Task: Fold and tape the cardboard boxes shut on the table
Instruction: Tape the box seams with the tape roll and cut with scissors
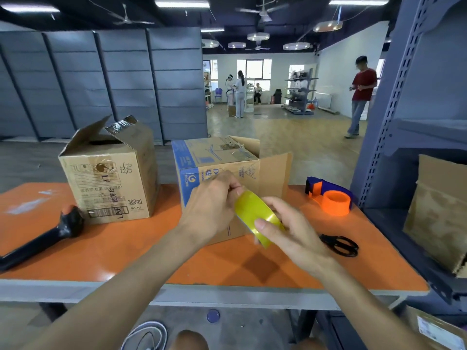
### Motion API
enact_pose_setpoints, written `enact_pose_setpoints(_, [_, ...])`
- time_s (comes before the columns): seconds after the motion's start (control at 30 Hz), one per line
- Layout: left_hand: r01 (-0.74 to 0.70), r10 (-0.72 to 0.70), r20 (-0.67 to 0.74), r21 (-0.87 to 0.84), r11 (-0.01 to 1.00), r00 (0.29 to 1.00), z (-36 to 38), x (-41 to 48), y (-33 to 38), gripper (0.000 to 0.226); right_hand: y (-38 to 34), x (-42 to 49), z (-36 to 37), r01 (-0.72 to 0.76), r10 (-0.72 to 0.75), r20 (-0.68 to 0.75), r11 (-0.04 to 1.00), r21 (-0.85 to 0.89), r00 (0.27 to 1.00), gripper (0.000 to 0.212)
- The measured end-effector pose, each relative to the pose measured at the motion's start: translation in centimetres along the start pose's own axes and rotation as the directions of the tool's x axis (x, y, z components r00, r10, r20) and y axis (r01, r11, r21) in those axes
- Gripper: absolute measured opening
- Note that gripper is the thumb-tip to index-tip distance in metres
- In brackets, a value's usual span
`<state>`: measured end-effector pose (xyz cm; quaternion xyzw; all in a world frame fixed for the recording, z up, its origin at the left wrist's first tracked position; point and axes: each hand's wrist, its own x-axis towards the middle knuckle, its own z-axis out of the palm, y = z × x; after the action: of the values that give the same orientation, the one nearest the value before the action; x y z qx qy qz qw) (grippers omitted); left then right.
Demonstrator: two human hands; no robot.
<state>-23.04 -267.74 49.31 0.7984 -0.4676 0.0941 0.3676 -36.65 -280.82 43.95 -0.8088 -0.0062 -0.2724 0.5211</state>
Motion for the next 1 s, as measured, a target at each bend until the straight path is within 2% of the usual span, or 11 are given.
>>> enact_pose_setpoints(0.2, [-0.079, 0.072, 0.070, 0.107, 0.991, 0.995, -2.7, 2.5, 0.1, 0.009, -1.3, 1.2, 2.2, -0.020, 0.035, -0.221, 0.997, 0.070, 0.975, 0.027])
enact_pose_setpoints(0.3, [-0.141, 0.127, 0.083, 0.179, 0.974, 0.988, -4.3, 4.4, 0.5, 0.006, -1.7, 2.5, 2.6, -0.100, 0.124, -0.299, 0.991, 0.093, 0.946, 0.021])
enact_pose_setpoints(0.37, [-0.183, 0.158, 0.135, 0.198, 0.963, 0.978, -5.2, 6.0, 1.0, 0.008, -1.8, 3.3, 2.7, -0.177, 0.187, -0.349, 0.982, 0.062, 0.918, 0.029])
enact_pose_setpoints(0.47, [-0.194, 0.132, 0.227, 0.280, 0.940, 0.965, -5.8, 8.0, 1.2, 0.010, -1.8, 4.2, 3.0, -0.193, 0.213, -0.378, 0.977, 0.090, 0.901, 0.031])
enact_pose_setpoints(0.6, [-0.192, 0.118, 0.303, 0.227, 0.955, 0.946, -5.9, 10.3, 0.9, 0.020, -1.5, 4.9, 3.1, -0.205, 0.165, -0.417, 0.977, -0.053, 0.894, 0.036])
enact_pose_setpoints(0.7, [-0.140, 0.083, 0.367, 0.133, 0.981, 0.927, -6.2, 11.8, 0.3, 0.019, -1.3, 4.7, 3.4, -0.170, 0.143, -0.392, 0.985, -0.034, 0.909, 0.035])
enact_pose_setpoints(0.87, [-0.155, 0.078, 0.369, 0.184, 0.971, 0.926, -4.9, 12.9, -1.0, 0.016, -1.7, 5.6, 3.1, -0.174, 0.119, -0.471, 0.982, -0.075, 0.874, 0.025])
enact_pose_setpoints(1.0, [-0.100, 0.044, 0.346, 0.146, 0.984, 0.937, -4.8, 13.5, -1.4, 0.014, -2.6, 6.9, 2.9, -0.163, 0.101, -0.476, 0.983, -0.090, 0.874, 0.021])
